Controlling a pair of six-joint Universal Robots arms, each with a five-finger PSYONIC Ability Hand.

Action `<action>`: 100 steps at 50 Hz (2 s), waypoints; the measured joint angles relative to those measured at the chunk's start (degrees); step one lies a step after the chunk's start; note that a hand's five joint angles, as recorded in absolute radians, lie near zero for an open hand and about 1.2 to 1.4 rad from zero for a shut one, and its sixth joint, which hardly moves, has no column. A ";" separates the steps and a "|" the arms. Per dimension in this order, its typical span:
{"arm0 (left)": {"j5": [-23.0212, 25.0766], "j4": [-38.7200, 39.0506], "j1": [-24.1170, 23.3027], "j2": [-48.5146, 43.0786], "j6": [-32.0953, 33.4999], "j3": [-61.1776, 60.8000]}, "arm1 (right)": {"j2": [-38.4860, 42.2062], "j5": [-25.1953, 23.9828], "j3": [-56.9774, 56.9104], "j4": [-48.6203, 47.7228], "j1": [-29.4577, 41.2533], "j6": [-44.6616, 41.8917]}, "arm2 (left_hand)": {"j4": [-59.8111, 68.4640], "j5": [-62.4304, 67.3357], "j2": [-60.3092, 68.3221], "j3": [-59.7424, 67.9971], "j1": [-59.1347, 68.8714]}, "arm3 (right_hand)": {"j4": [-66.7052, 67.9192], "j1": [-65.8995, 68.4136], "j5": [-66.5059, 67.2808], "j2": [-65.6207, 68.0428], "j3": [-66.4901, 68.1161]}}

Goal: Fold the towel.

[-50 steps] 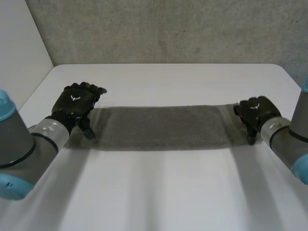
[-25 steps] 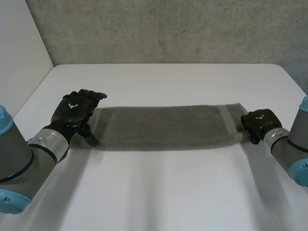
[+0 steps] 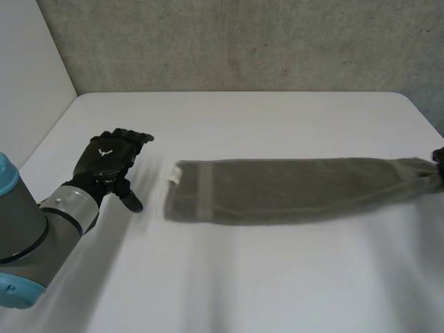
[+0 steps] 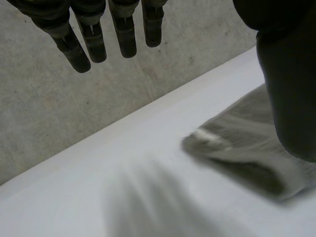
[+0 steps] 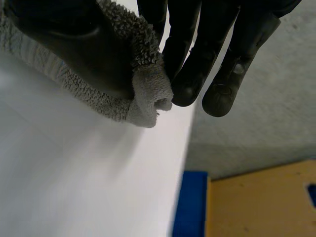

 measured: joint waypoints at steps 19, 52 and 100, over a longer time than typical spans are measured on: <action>-0.42 -0.39 -1.07 1.55 -0.27 5.27 | -5.63 -0.81 -8.70 -3.05 29.18 5.64 | 0.00 -0.05 -0.03 -0.08 -0.26 | 0.21 0.27 0.00 0.00 1.01; -2.81 0.02 -5.05 -3.52 -0.20 7.85 | 9.75 -7.84 -16.14 -7.69 51.20 7.52 | 0.00 -0.05 -0.03 -0.09 -0.28 | 0.07 -0.20 -0.14 -0.47 0.66; -6.67 0.07 -15.90 -8.57 -0.51 11.73 | -8.05 -6.32 18.96 -7.59 28.83 20.11 | -0.01 -0.05 -0.03 -0.09 -0.29 | -40.37 -39.60 -39.81 -38.38 -39.08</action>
